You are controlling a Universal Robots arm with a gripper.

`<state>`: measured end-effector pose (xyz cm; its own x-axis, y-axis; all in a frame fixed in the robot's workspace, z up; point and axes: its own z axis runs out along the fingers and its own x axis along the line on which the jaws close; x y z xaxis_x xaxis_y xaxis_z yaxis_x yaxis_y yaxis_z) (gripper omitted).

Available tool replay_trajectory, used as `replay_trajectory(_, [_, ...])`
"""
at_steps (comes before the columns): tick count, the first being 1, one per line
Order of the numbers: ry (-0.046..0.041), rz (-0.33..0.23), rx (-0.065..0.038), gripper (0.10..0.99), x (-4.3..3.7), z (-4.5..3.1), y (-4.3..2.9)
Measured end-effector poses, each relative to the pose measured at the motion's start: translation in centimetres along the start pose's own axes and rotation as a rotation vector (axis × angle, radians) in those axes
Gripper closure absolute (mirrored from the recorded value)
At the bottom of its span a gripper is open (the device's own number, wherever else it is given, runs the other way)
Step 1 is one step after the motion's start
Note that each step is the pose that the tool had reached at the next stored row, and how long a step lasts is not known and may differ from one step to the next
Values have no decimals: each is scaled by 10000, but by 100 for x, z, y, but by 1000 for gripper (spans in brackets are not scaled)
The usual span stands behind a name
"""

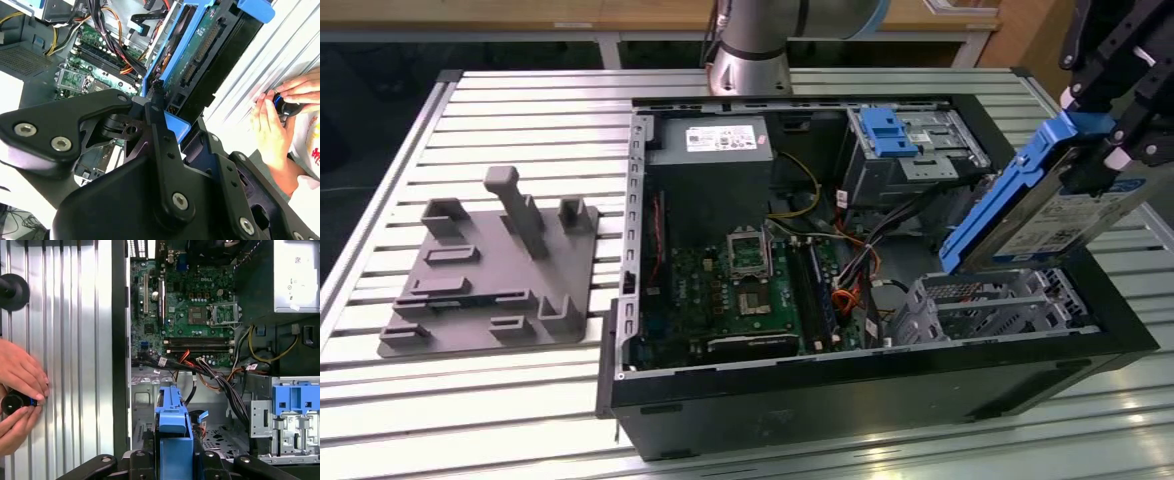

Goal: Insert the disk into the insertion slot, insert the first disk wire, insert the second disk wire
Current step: 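Insert the disk into the insertion slot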

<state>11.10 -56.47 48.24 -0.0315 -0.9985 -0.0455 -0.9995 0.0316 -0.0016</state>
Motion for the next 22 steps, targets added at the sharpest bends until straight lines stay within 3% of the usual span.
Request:
replay_trajectory(11, [0,165,-7,722,-54,105,6])
replay_trajectory(22, [-1,164,-9,722,-54,113,-27])
